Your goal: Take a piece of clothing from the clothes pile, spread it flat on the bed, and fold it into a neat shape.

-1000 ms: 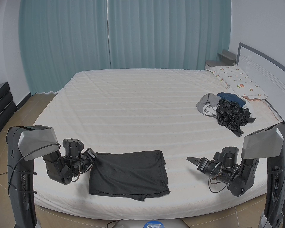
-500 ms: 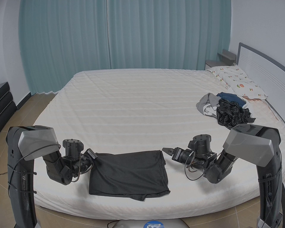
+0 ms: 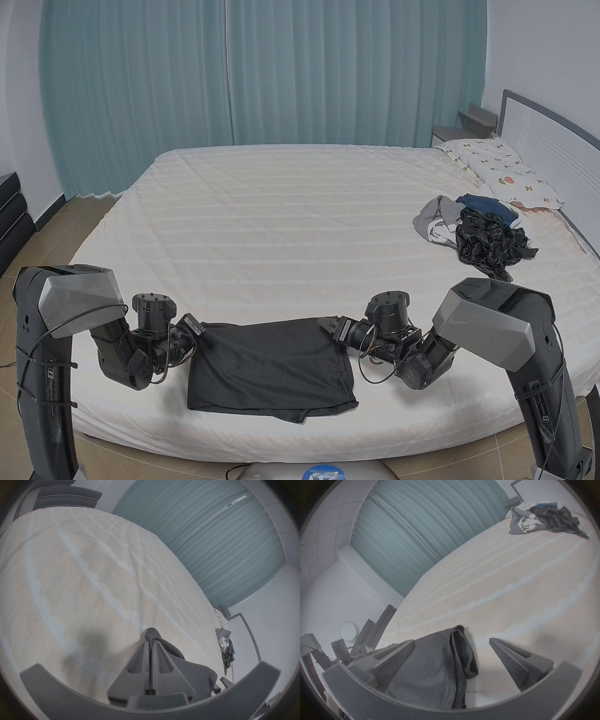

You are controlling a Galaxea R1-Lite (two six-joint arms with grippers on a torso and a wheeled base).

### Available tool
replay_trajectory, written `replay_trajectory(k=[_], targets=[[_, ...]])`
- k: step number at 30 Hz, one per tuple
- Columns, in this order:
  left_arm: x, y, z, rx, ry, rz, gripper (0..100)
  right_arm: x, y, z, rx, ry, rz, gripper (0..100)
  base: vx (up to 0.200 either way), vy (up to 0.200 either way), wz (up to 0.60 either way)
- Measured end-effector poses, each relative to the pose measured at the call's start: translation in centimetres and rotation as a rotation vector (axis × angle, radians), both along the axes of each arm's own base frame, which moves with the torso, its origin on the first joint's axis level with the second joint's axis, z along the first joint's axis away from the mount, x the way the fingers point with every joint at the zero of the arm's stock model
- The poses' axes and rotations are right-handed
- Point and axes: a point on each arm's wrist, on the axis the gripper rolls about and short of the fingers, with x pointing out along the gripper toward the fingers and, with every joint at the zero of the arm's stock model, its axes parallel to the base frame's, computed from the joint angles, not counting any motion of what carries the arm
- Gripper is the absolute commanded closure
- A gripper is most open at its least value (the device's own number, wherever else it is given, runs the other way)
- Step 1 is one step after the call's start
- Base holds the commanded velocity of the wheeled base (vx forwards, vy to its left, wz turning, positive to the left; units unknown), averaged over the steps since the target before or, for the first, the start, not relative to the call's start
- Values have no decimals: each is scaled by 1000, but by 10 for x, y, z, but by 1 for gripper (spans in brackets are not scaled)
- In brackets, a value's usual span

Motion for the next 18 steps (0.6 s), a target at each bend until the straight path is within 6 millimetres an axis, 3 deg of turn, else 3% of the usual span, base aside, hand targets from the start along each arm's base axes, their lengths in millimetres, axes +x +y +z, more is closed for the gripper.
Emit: replay_trajectory(k=[18], targets=[[-1,0,0,4,3,-3,100,6,-8,-6,-8,-18,-83,100,0,0,0]])
